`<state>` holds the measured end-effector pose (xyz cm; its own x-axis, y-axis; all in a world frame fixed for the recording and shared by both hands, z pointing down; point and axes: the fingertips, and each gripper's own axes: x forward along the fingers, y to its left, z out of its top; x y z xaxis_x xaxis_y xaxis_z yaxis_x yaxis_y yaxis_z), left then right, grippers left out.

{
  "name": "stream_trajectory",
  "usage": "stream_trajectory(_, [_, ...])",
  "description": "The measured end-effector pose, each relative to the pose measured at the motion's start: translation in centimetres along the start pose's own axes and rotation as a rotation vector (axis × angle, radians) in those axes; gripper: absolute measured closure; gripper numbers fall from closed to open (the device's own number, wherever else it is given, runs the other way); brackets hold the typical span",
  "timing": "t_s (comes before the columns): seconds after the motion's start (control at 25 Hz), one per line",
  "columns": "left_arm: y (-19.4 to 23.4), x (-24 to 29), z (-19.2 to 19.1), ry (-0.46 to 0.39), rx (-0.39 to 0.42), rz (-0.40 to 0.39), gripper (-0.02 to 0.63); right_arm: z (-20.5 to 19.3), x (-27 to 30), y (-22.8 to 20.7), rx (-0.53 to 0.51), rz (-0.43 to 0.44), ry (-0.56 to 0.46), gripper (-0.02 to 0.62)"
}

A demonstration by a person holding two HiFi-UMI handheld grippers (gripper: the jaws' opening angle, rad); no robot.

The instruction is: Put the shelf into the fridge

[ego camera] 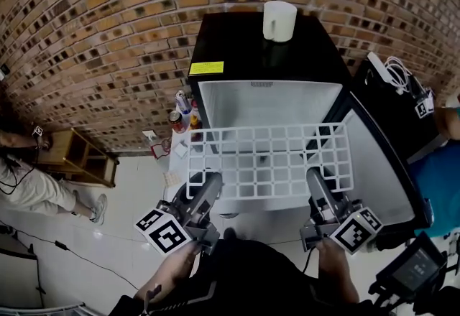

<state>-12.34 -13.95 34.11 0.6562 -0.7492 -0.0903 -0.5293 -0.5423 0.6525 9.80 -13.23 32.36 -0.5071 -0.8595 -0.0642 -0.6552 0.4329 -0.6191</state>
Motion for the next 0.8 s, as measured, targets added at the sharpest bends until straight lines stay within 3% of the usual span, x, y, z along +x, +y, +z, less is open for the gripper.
stream_trajectory(0.2, [2.4,1.4,1.2,0.0,0.003,-0.008,0.463,-0.3,2.7,-1.0,-0.003,0.003,-0.022,0.448])
stream_trajectory(0.48, [5.0,3.5,1.5,0.044,0.012,-0.031,0.462,-1.3,4.6,-2.6,0.05,-0.068,-0.026,0.449])
stream_trajectory(0.8, [9.0,5.8,-1.6,0.097,-0.001,-0.036,0.462,-3.7,6.1,-7.2,0.05,-0.083,-0.033,0.448])
